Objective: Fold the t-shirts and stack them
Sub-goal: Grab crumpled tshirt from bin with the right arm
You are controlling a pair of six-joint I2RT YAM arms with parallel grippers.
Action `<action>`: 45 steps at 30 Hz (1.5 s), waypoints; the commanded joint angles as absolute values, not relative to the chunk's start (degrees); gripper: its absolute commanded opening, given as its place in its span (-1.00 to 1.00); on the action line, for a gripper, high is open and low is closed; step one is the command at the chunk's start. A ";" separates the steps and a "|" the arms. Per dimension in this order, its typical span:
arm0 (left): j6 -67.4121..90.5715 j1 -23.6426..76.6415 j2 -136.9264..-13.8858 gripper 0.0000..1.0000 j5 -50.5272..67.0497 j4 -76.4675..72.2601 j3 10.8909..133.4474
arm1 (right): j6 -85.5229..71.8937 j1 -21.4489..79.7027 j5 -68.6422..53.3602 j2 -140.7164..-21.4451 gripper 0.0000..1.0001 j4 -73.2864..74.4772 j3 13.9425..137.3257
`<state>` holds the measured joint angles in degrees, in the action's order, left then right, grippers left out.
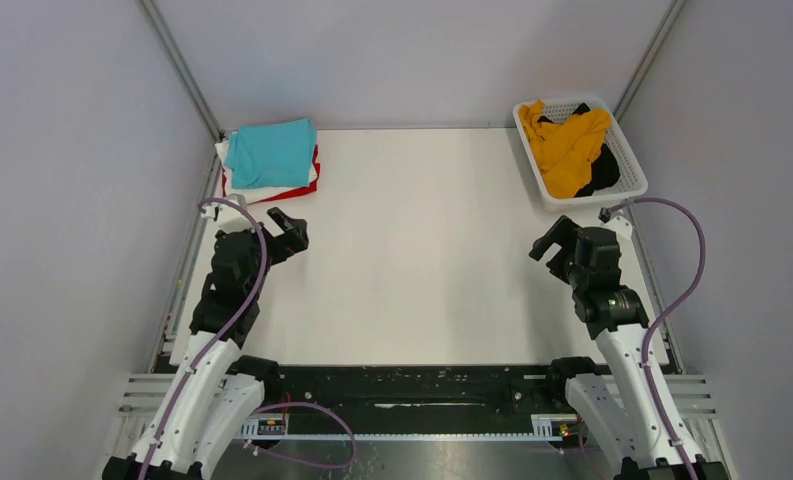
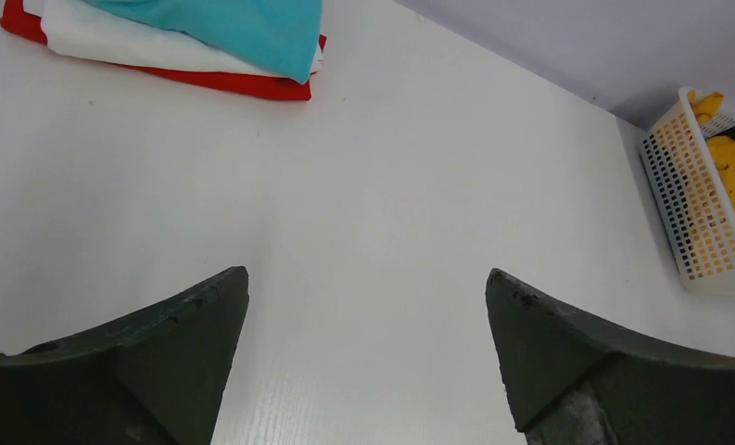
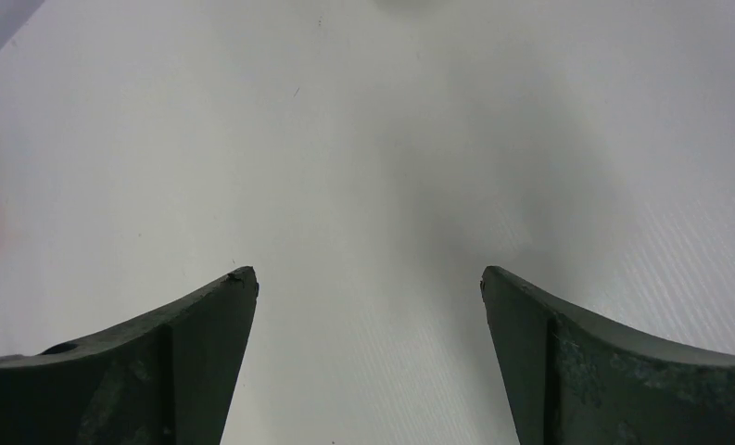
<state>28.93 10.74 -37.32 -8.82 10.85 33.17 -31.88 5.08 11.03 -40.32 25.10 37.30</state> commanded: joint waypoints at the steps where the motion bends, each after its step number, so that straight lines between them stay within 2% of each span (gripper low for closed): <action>1: 29.15 10.77 -36.09 0.98 -9.12 8.97 34.31 | -30.31 4.92 10.88 -42.17 0.99 23.65 39.71; 4: 29.20 10.80 -36.12 0.98 -9.59 9.37 34.32 | -27.67 4.92 9.62 -44.88 0.99 18.56 40.49; 7: 29.10 10.79 -36.12 0.98 -9.01 9.22 34.38 | -28.08 4.92 10.99 -52.21 0.99 19.03 47.03; 22: 28.92 10.77 -38.49 0.98 -10.08 7.63 34.34 | -31.75 0.37 11.27 -102.06 0.99 18.57 96.17; 26: 28.81 10.74 -40.21 0.98 -10.68 7.17 34.64 | -35.32 -2.05 12.27 -113.30 0.97 18.00 105.47; 31: 28.43 10.79 -43.20 0.98 -11.14 7.19 35.50 | -39.00 -3.89 6.15 -124.87 0.90 17.10 115.06; 36: 28.32 10.79 -45.78 0.98 -11.32 7.48 36.28 | -38.73 -4.22 2.45 -135.02 0.86 23.88 128.84; 39: 28.29 10.78 -46.50 0.98 -11.37 7.45 36.38 | -39.16 -4.22 2.02 -137.97 0.78 26.91 131.44; 45: 28.28 10.76 -46.42 0.98 -11.24 7.30 36.27 | -41.04 -4.21 5.46 -137.44 0.71 27.60 127.71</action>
